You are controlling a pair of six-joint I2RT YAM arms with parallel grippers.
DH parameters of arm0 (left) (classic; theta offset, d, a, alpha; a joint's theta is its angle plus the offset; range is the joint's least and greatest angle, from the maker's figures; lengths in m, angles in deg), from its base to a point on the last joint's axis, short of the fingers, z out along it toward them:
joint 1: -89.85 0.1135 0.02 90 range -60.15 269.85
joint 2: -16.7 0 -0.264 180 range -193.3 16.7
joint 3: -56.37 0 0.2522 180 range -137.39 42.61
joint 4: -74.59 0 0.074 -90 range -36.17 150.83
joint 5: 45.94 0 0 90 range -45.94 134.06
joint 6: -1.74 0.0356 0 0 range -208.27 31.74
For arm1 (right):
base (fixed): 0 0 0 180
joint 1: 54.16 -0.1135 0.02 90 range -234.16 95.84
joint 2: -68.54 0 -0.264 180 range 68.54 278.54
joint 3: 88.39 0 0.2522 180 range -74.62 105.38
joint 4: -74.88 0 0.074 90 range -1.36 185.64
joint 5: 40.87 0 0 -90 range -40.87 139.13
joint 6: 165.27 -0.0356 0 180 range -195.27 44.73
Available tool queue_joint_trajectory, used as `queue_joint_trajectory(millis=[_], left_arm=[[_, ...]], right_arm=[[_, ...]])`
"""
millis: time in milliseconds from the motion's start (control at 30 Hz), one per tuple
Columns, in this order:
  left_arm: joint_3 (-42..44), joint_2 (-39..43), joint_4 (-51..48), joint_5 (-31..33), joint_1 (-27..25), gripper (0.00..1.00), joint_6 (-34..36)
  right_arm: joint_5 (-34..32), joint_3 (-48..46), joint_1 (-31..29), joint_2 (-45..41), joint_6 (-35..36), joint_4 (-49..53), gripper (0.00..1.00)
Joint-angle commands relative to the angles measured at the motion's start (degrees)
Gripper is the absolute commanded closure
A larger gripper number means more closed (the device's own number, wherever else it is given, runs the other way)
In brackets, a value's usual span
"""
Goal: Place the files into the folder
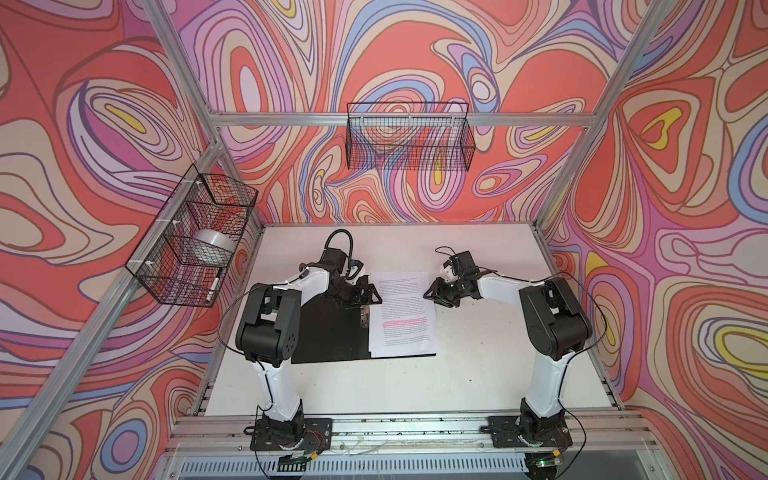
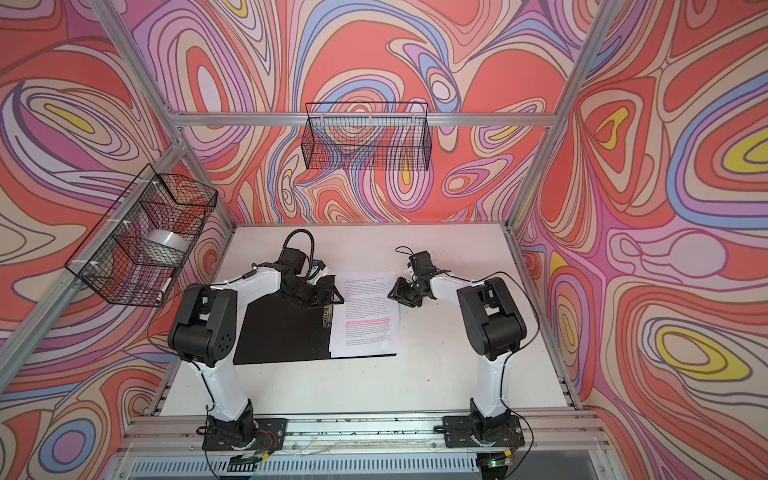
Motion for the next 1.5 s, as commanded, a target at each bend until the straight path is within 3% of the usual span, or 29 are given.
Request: queue_joint_trajectory(millis=[0, 200, 433, 767, 1100, 1467], left_arm=[[-0.9, -1.8, 0.0, -3.3, 0.8, 0.0, 0.1], [-2.2, -3.2, -0.7, -5.9, 0.8, 0.0, 0.8], [-3.4, -3.8, -0.2, -7.4, 0.8, 0.0, 0.2], [-4.2, -2.7, -3.2, -5.6, 2.2, 0.0, 0.1], [0.2, 3.9, -6.0, -4.7, 3.1, 0.0, 0.1], [4.1, 2.9, -3.0, -5.2, 3.0, 0.0, -0.1]], right_arm=[[3.1, 0.9, 0.2, 1.3, 1.1, -1.4, 0.65], [4.7, 1.2, 0.2, 0.9, 1.3, -1.6, 0.74], [5.5, 1.2, 0.1, 1.1, 1.7, -1.1, 0.76], [-1.2, 1.2, 0.1, -1.3, 2.6, 3.5, 0.64], [-3.2, -5.7, -1.5, -9.8, 0.4, 5.1, 0.65], [-4.1, -13.8, -5.0, -13.3, -3.6, 1.5, 0.65]])
